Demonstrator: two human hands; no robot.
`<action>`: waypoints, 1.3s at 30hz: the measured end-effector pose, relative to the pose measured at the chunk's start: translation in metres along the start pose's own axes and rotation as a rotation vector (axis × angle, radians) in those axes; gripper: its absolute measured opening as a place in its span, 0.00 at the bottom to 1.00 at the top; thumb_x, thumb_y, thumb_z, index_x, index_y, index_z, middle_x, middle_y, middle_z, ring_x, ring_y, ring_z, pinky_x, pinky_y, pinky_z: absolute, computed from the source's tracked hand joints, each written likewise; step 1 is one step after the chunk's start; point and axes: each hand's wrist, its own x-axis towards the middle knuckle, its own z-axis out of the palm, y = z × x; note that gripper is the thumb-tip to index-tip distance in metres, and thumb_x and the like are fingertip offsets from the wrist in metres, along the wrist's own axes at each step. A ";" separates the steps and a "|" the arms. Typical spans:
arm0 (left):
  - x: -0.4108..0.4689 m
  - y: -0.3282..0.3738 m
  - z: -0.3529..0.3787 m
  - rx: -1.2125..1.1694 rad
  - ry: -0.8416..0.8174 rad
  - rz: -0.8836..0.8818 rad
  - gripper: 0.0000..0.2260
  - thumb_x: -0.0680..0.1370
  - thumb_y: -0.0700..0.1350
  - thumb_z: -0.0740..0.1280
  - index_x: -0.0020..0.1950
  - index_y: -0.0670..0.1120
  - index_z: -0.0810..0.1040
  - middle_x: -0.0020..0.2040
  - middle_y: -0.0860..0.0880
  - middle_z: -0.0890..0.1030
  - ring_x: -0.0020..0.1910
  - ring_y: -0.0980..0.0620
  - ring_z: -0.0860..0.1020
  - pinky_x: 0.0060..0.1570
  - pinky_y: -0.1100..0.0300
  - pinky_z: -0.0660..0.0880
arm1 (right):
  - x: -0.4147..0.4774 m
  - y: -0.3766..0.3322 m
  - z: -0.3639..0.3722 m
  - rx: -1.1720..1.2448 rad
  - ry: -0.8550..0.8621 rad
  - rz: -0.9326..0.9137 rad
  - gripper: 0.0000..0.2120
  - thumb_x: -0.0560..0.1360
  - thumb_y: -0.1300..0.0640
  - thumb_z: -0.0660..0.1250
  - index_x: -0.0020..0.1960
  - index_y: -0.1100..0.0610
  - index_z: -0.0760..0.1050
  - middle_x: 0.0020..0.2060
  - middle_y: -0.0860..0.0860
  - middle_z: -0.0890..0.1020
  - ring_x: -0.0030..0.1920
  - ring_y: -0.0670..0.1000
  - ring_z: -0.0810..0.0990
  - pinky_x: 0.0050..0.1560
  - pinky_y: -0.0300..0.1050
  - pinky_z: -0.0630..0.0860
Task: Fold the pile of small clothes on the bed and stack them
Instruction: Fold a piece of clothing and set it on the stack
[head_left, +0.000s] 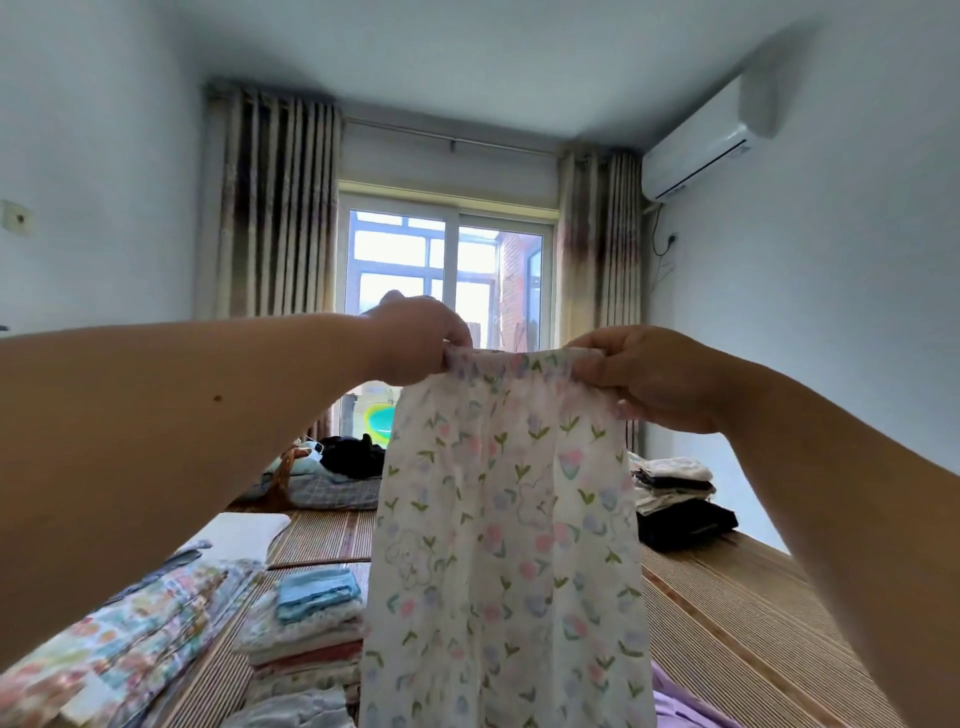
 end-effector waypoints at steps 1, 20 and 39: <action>-0.001 -0.001 0.000 -0.070 0.024 0.014 0.07 0.79 0.42 0.65 0.53 0.49 0.82 0.56 0.50 0.80 0.52 0.55 0.72 0.56 0.58 0.65 | -0.002 -0.001 0.000 0.021 -0.038 -0.007 0.06 0.78 0.60 0.62 0.48 0.57 0.79 0.41 0.52 0.82 0.44 0.51 0.80 0.45 0.45 0.79; -0.021 0.023 -0.016 -1.100 -0.285 -0.156 0.23 0.72 0.59 0.64 0.66 0.55 0.71 0.54 0.48 0.81 0.43 0.49 0.82 0.48 0.53 0.75 | -0.007 -0.004 0.025 -0.036 0.209 -0.137 0.11 0.71 0.52 0.72 0.48 0.59 0.80 0.39 0.52 0.81 0.40 0.51 0.79 0.43 0.49 0.77; 0.039 0.033 0.207 -1.102 -0.409 -0.670 0.09 0.82 0.48 0.60 0.53 0.42 0.73 0.53 0.41 0.79 0.39 0.47 0.81 0.44 0.53 0.82 | 0.060 0.173 0.034 0.034 0.277 0.386 0.16 0.79 0.61 0.60 0.65 0.64 0.71 0.49 0.58 0.79 0.47 0.55 0.79 0.56 0.54 0.76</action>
